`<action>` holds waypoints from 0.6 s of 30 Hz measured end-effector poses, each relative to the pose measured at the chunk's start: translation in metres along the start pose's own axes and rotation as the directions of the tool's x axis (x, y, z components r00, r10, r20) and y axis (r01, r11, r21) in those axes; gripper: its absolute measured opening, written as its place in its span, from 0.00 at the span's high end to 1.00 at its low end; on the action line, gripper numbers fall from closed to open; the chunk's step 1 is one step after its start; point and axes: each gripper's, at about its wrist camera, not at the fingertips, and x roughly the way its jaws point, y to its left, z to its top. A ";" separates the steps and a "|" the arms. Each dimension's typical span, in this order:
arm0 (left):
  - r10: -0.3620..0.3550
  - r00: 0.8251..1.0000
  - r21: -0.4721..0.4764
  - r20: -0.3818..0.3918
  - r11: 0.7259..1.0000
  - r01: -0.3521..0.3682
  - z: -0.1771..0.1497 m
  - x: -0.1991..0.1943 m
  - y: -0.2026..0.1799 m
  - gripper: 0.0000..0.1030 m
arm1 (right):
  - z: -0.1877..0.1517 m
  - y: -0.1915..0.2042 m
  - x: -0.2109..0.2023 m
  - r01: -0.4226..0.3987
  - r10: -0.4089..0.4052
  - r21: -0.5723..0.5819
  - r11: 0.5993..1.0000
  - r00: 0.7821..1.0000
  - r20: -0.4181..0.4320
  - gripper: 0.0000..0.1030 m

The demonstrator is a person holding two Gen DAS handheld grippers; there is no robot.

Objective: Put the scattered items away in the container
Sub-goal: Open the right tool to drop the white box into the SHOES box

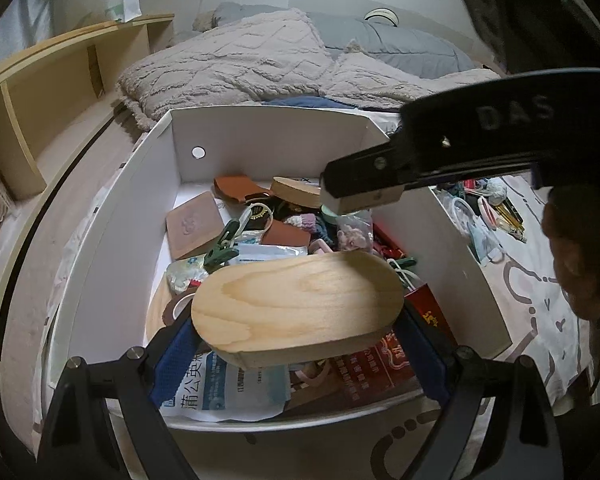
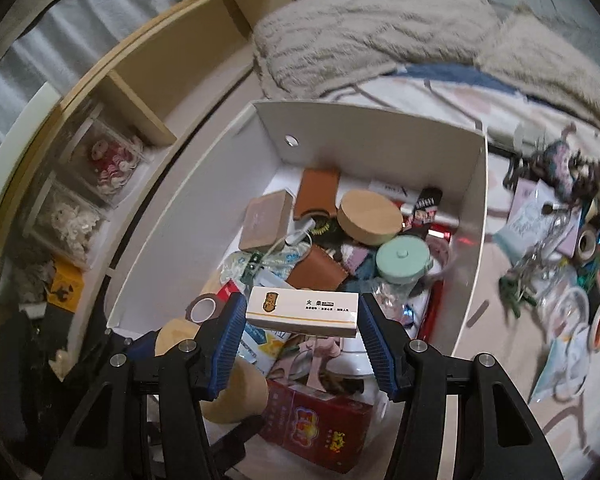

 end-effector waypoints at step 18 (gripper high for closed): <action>0.034 0.999 0.007 -0.002 0.999 -0.034 0.011 0.002 0.000 0.09 | -0.001 -0.010 -0.016 0.030 -0.030 0.034 0.999 0.999 0.020 0.12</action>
